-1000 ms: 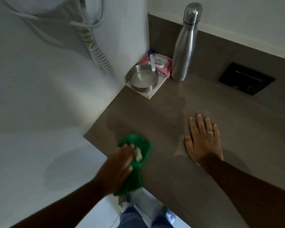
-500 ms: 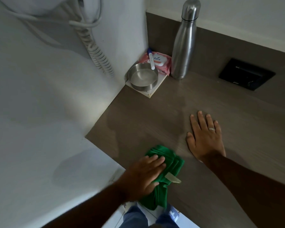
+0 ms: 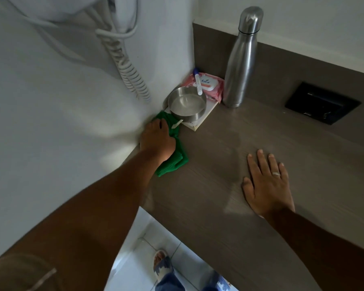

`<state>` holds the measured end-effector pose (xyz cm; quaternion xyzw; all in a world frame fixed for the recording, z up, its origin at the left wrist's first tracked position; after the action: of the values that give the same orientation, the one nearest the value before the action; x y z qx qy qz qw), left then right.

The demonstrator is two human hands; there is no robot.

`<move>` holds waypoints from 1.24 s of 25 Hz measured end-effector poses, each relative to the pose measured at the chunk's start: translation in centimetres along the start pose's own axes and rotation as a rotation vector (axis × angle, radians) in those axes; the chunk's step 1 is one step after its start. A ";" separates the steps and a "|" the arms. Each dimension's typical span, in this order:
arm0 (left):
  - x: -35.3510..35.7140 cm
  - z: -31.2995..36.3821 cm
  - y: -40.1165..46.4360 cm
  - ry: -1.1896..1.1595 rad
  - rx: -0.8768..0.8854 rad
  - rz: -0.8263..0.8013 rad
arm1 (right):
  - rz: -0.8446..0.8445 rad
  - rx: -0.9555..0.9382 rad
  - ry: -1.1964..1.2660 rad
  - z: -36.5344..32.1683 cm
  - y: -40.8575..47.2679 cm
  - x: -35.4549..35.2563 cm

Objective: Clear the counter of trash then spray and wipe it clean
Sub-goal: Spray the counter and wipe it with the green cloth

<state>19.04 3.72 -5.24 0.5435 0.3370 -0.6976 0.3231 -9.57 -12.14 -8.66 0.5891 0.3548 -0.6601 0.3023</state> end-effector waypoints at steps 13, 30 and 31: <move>-0.5 -1.3 -1.7 0.063 0.007 -0.214 | -0.017 -0.003 -0.030 -0.1 0.0 -0.1; 0.3 1.0 0.4 0.108 -0.108 -0.020 | 0.018 0.000 -0.005 0.0 0.0 0.2; 0.2 1.0 -0.1 0.104 -0.091 -0.015 | 0.021 -0.002 -0.007 0.0 -0.1 0.2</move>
<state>18.34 2.95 -5.21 0.5614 0.3888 -0.6546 0.3243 -9.68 -12.07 -8.87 0.5903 0.3481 -0.6585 0.3110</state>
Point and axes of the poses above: each hand's wrist, its own y-axis towards the middle knuckle, its own x-axis out of the palm, z = x × y, the point moved 8 cm from there along y, towards the middle knuckle, and after that the axes turned 8 degrees about -y, right-handed, at the moved point
